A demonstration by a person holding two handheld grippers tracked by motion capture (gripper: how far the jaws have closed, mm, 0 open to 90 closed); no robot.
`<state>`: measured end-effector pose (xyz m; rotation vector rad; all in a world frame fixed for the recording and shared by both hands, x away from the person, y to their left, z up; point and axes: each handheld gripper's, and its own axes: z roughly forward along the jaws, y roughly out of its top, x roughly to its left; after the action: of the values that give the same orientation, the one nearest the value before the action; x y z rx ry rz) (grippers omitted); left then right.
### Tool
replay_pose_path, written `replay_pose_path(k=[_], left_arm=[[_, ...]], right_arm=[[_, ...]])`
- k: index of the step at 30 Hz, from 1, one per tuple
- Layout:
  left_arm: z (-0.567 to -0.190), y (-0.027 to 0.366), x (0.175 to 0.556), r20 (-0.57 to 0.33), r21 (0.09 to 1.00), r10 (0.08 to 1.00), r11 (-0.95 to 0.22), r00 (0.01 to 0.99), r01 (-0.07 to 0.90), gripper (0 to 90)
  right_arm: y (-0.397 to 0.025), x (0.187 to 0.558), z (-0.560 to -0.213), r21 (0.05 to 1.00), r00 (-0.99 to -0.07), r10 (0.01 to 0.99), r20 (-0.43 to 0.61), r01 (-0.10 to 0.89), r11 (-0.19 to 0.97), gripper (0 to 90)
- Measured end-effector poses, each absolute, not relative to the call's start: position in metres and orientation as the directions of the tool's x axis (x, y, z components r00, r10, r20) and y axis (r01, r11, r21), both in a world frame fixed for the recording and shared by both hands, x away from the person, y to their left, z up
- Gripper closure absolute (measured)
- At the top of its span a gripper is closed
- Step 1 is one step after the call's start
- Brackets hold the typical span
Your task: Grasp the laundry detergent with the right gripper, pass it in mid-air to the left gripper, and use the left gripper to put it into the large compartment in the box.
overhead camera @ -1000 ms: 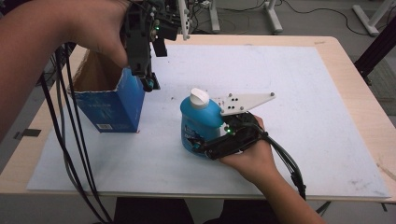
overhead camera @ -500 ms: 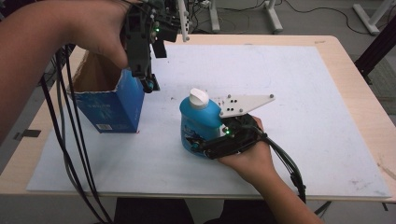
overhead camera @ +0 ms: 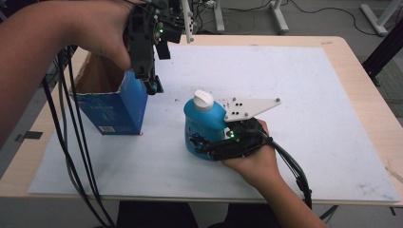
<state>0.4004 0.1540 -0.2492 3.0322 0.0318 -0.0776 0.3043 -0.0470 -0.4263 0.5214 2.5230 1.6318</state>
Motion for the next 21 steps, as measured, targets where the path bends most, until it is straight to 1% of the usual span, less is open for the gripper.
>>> replay_pose_path(k=[12, 21], left_arm=[[-0.2507, 0.1539, 0.3998, -0.059, 0.108, 0.027, -0.994, 0.998, 0.033, 1.8], [-0.2504, 0.1539, 0.3999, -0.059, 0.115, 0.020, -0.993, 0.998, 0.027, 1.8]], right_arm=[[-0.0455, 0.3012, -0.4268, 0.908, -0.937, 0.339, 0.085, 0.213, 0.362, 42.3], [-0.0448, 0.2962, -0.4270, 0.917, -0.934, 0.357, 0.033, 0.171, 0.360, 45.7]])
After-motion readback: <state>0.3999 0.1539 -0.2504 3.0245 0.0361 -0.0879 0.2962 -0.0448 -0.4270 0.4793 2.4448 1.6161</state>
